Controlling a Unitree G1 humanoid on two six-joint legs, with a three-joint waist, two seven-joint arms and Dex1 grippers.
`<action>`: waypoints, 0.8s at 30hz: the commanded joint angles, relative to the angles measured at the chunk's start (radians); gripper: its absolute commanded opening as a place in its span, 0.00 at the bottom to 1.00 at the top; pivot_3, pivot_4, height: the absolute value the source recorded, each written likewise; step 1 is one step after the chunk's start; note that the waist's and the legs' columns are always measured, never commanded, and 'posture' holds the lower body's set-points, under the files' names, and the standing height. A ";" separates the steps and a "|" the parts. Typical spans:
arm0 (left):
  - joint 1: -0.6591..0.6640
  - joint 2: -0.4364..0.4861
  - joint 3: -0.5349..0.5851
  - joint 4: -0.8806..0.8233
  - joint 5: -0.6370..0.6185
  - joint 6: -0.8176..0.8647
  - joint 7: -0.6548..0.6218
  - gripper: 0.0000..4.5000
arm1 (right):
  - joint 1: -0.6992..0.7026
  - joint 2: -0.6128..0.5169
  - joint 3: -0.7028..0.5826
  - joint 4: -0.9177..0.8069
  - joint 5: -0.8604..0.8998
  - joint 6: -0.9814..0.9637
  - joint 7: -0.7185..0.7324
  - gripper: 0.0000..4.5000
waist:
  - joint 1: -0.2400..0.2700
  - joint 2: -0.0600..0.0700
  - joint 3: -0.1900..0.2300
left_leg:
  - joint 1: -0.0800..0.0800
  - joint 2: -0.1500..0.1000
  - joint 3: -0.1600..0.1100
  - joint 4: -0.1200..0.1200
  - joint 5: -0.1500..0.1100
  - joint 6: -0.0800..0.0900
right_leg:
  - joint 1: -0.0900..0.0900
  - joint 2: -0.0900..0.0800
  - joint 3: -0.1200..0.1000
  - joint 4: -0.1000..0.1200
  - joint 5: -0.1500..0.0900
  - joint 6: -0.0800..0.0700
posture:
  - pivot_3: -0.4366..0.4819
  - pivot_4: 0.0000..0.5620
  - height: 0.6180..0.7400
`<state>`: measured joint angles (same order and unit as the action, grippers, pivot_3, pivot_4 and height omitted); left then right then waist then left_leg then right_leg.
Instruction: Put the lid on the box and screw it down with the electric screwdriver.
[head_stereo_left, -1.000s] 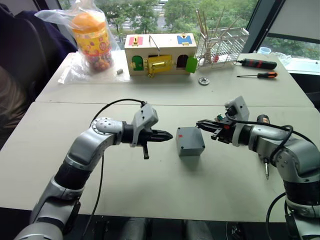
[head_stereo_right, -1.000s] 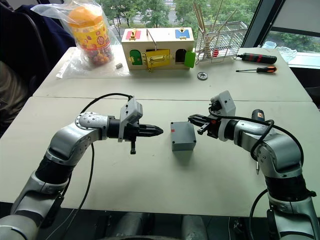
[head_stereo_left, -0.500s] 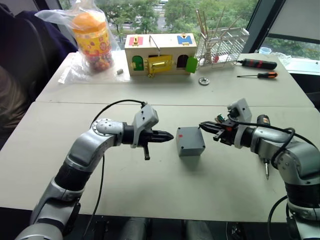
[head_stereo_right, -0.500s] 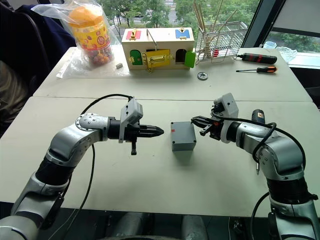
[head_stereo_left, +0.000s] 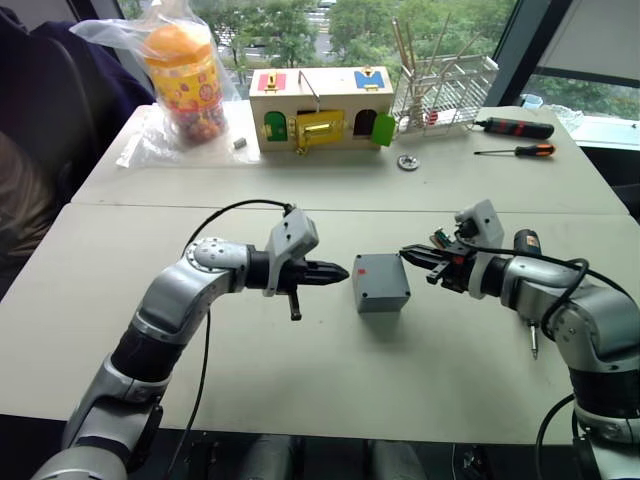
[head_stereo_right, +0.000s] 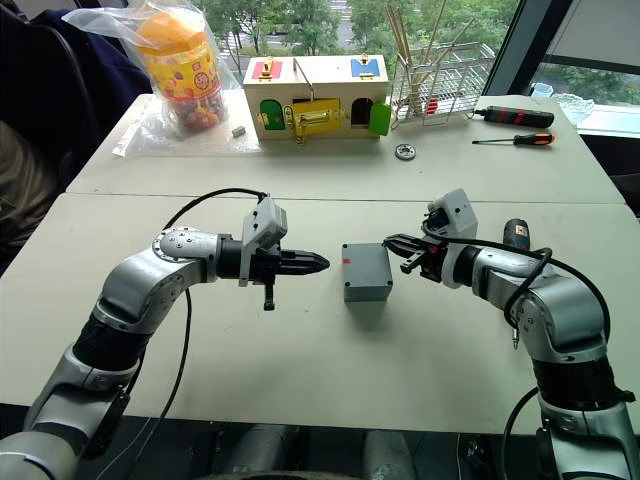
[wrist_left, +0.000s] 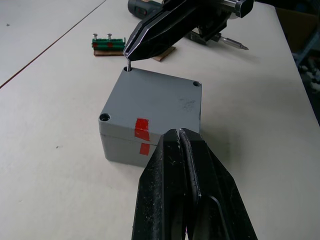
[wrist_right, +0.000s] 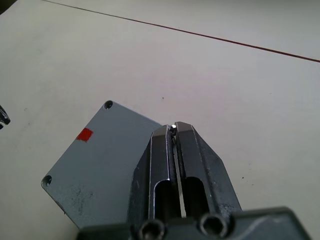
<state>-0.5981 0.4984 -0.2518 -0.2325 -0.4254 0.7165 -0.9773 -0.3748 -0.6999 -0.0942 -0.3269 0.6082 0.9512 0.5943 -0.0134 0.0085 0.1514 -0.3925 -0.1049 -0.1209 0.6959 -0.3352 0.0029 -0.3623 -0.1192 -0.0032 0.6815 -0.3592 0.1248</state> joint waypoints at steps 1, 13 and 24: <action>-0.006 -0.004 0.008 -0.022 -0.006 -0.013 0.004 0.00 | -0.007 0.005 -0.001 -0.011 -0.004 -0.018 0.011 0.01 | 0.000 0.000 0.000 | 0.000 0.000 0.000 0.000 0.000 0.000 | 0.000 0.000 0.000 0.000 0.000 0.000 | 0.48 0.27 1.00; -0.002 -0.017 0.005 -0.014 -0.002 -0.026 0.009 0.00 | -0.032 -0.028 -0.057 -0.005 -0.001 -0.013 0.034 0.86 | 0.001 0.000 0.000 | 0.000 0.000 0.000 0.000 0.000 0.000 | 0.000 0.000 0.000 0.000 0.000 0.000 | 0.48 0.27 1.00; -0.055 -0.064 -0.016 -0.079 -0.052 -0.027 -0.036 0.00 | -0.104 -0.503 -0.161 0.307 -0.058 0.282 0.089 1.00 | -0.001 0.000 0.000 | 0.000 -0.001 0.000 0.000 0.000 0.001 | 0.001 -0.001 0.000 -0.001 0.000 0.000 | 0.48 0.27 1.00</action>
<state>-0.6358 0.4442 -0.2598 -0.2555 -0.4509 0.7076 -0.9990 -0.4423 -1.1561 -0.2664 -0.0891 0.5908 1.1820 0.6959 -0.0142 0.0086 0.1515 -0.3927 -0.1055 -0.1196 0.6958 -0.3355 0.0035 -0.3612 -0.1199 -0.0031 0.6805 -0.3593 0.1246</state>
